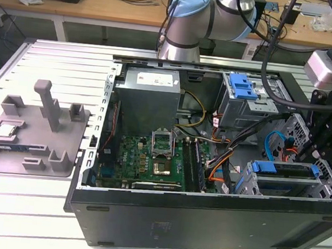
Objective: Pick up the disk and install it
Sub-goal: 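Insert the first disk wire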
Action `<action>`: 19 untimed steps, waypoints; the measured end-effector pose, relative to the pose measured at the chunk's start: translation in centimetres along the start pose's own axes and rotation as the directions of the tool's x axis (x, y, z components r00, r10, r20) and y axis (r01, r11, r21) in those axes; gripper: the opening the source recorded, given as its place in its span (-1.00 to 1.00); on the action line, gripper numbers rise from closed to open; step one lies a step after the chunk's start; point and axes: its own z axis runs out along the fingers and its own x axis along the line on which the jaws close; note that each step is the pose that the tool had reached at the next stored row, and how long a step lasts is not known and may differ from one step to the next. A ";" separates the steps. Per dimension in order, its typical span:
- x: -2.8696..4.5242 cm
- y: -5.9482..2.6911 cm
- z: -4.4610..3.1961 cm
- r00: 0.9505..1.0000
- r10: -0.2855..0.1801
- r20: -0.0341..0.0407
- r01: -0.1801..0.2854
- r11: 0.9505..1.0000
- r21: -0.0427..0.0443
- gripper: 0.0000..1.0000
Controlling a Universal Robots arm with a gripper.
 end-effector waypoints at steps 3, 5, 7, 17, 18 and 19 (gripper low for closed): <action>0.00 0.00 0.06 1.000 -0.014 0.000 0.014 1.000 0.000 -0.67; 0.01 0.00 0.10 1.000 -0.019 0.000 0.019 1.000 -0.001 -0.67; 0.03 0.00 0.14 1.000 -0.019 0.000 0.019 1.000 -0.001 -0.67; 0.08 -0.03 0.36 1.000 -0.019 0.001 0.019 1.000 -0.001 -0.67; 0.08 -0.05 0.38 1.000 -0.019 0.001 0.019 1.000 0.000 -0.67; 0.08 -0.05 0.40 1.000 -0.019 0.001 0.019 1.000 -0.001 -0.67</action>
